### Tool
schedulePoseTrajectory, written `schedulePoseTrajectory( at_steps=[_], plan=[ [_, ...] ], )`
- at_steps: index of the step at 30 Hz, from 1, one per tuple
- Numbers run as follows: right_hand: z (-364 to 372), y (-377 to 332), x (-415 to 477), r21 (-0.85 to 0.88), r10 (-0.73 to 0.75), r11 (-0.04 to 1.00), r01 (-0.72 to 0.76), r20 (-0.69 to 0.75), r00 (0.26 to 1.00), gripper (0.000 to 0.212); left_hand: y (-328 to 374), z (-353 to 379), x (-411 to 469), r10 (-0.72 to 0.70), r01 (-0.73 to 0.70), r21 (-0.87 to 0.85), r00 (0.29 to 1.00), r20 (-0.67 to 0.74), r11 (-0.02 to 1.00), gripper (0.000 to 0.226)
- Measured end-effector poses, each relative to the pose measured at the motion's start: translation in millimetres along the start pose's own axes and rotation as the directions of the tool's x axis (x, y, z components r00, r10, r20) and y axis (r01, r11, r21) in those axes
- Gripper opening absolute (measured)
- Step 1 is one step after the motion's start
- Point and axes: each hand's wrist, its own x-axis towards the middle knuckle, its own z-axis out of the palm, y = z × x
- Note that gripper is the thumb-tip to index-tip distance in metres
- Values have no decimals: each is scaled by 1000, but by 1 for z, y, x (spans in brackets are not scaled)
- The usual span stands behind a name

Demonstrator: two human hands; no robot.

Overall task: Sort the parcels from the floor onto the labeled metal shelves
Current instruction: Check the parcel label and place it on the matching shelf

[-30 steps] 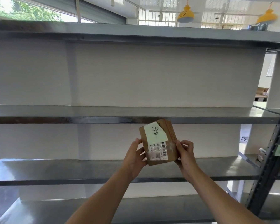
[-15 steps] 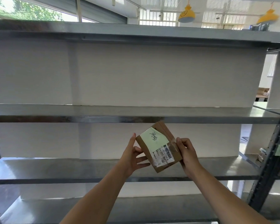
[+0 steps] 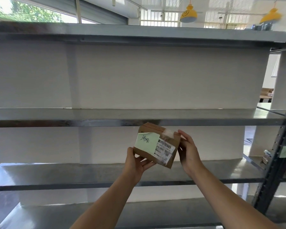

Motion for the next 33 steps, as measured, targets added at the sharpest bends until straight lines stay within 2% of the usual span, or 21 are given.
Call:
schedulePoseTrajectory(
  at_steps=[4, 9, 12, 15, 18, 21, 23, 25, 28, 31, 33],
  plan=[
    [4, -3, 6, -102, -28, 995, 24, -36, 999, 27, 1, 6, 2, 20, -21, -22, 999, -27, 1000, 41],
    [5, -11, 11, -200, -48, 979, 36, -55, 997, 17, -2, 8, 1, 89, -80, 169, 995, -47, 982, 40],
    [3, -12, 12, -230, -68, 971, 63, -10, 998, 20, -3, 11, -3, 148, -140, 160, 988, -41, 977, 34],
    [5, -10, 12, -241, -42, 969, 48, 33, 999, 27, -3, 13, -9, 241, -234, 167, 970, -25, 958, 38],
    [11, -9, 10, -263, 86, 963, -64, 73, 994, 35, 0, 16, -19, 288, -271, 175, 954, -81, 946, 40],
    [20, -4, 4, -360, 223, 918, -165, 126, 967, 62, 8, 16, -23, 331, -302, 166, 925, -188, 939, 27],
    [25, 5, 7, -379, 274, 903, -201, 150, 950, 82, 15, 15, -25, 350, -319, 168, 912, -215, 933, 28],
    [25, 22, 19, -356, 300, 906, -230, 155, 941, 89, 20, 14, -30, 371, -333, 189, 899, -232, 924, 30],
    [40, 18, 7, -350, 354, 897, -270, 206, 912, 79, 26, 5, -43, 400, -349, 221, 879, -259, 910, 34],
    [50, 22, -6, -333, 377, 901, -279, 278, 884, 46, 30, -8, -58, 463, -391, 266, 829, -315, 881, 36],
    [56, 33, -13, -304, 396, 901, -309, 287, 872, 37, 32, -14, -70, 501, -418, 288, 791, -351, 861, 33]
  ],
)
